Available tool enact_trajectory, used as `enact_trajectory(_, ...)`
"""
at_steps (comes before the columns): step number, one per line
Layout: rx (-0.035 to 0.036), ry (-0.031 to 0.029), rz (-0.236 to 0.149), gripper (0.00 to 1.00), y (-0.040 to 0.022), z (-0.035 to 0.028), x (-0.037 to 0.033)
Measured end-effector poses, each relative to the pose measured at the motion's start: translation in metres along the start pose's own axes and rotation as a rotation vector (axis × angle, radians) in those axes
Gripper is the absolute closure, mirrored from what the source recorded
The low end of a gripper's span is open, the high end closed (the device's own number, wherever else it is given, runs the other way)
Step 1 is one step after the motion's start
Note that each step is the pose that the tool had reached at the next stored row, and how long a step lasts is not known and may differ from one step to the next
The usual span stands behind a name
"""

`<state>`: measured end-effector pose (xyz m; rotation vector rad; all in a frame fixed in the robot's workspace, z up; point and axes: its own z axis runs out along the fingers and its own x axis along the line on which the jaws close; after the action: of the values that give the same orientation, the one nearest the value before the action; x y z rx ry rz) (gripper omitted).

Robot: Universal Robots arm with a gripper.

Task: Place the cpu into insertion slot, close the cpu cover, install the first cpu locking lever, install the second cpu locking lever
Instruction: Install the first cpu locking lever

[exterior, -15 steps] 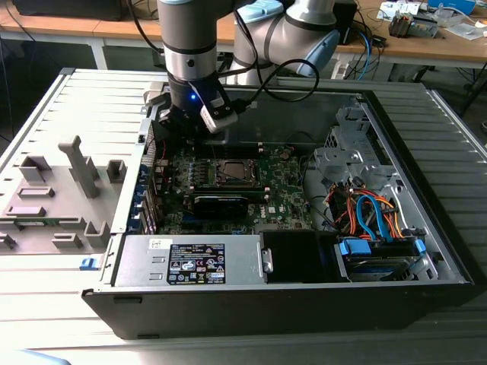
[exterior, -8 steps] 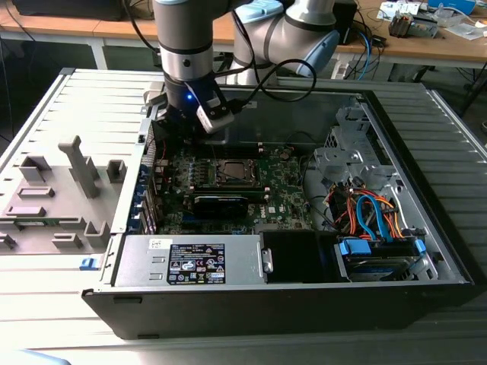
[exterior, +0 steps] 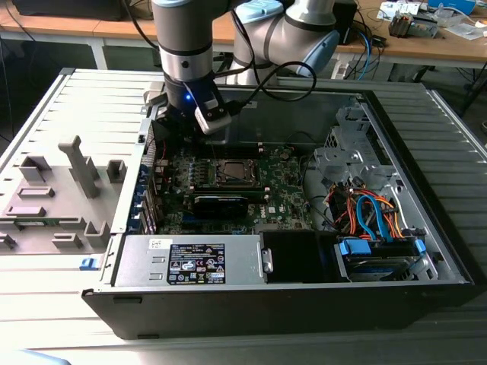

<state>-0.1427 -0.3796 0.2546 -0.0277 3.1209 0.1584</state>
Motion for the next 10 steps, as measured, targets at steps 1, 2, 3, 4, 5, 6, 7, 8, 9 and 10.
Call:
enact_trajectory(1, 0.0001, 0.0000, 0.000, 0.89, 0.0014, 0.0001, 0.0000)
enact_trajectory(2, 0.0001, 0.0000, 0.000, 0.89, 0.0024, 0.0002, 0.0000)
enact_trajectory(3, 0.0001, 0.0000, 0.000, 0.89, 0.0036, 0.0003, -0.0001)
enact_trajectory(4, 0.0000, 0.0000, 0.000, 0.89, 0.0045, 0.0005, -0.0001)
enact_trajectory(5, 0.0000, -0.0001, 0.000, 0.89, 0.0053, 0.0006, -0.0001)
enact_trajectory(6, 0.0001, 0.0000, 0.000, 0.89, 0.0061, 0.0006, -0.0001)
enact_trajectory(7, 0.0001, 0.0000, 0.001, 0.89, 0.0068, 0.0007, -0.0001)
enact_trajectory(8, 0.0001, 0.0000, 0.001, 0.89, 0.0075, 0.0007, -0.0001)
enact_trajectory(9, 0.0000, 0.0000, 0.001, 0.89, 0.0084, 0.0008, -0.0002)
enact_trajectory(10, 0.0001, 0.0000, 0.001, 0.89, 0.0092, 0.0009, -0.0002)
